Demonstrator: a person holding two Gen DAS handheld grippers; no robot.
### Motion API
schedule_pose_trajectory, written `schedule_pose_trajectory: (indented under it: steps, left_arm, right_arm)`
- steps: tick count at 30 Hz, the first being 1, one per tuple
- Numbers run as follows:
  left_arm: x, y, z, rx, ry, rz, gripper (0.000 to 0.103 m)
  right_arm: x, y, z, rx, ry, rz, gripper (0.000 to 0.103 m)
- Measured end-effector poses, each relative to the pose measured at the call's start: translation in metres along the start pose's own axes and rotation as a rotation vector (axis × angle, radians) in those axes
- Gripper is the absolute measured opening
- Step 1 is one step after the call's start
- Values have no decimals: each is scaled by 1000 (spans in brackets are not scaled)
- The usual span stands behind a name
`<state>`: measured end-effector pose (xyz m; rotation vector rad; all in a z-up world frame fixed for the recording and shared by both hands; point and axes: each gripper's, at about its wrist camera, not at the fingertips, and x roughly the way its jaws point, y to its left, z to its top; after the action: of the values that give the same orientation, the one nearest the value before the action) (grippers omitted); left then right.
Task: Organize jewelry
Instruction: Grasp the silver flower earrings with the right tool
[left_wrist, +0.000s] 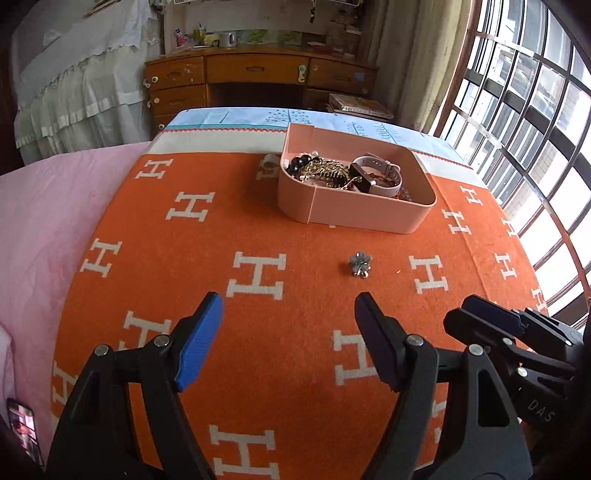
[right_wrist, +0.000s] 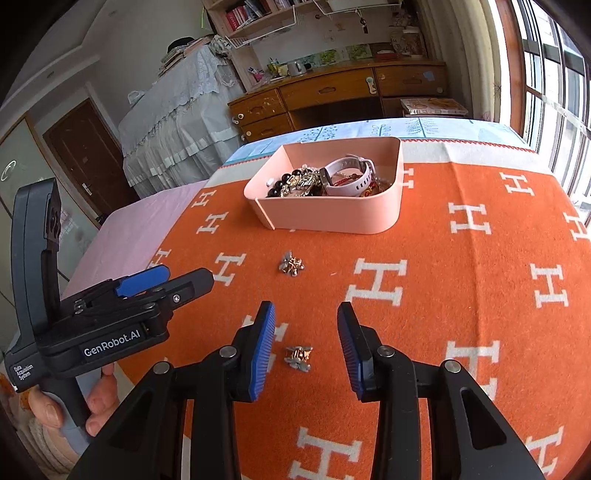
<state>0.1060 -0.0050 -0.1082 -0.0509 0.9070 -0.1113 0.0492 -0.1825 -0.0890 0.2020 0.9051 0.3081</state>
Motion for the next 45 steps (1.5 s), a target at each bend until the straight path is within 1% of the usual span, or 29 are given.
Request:
schedule_pose_trajectory:
  steps: [5,11,19,26,28,30,31,34,37,45]
  left_arm:
    - [-3,3,-9,-22,-30,29,71]
    - [-7,-4,-13,-14,-60,34,71]
    - [5,-3,-19,-39,-20,17,71]
    - [15,-3,-23,-46,12,0,72]
    - [17,-4,-23,-46,21,-7,72]
    - [19,-4,-24,-44,24,-11,72]
    - [19,-5,-24,-42,25,-13,72]
    - [19,-7,-24,-37,26,-18,72]
    - [22,-10,-23,-27,36,-24,72]
    - [43,-18,-15,-18,130,-69,71]
  right_arm:
    - [10,7,-12,-47,10,-22,35]
    - [26,9,-22,-73,52,-18,35]
    - [45,15,-30,-118,78,-40,35]
    - [50,30,-34,-219,58,-127,35]
    - [52,34,-35,-248,54,-154,32]
    - [53,36,-36,-269,47,-179,20]
    - [53,36,-37,-273,46,-180,20]
    - [53,36,-37,-270,46,-178,20]
    - [52,34,-35,-245,47,-158,20]
    - [46,19,-26,-162,34,-107,19]
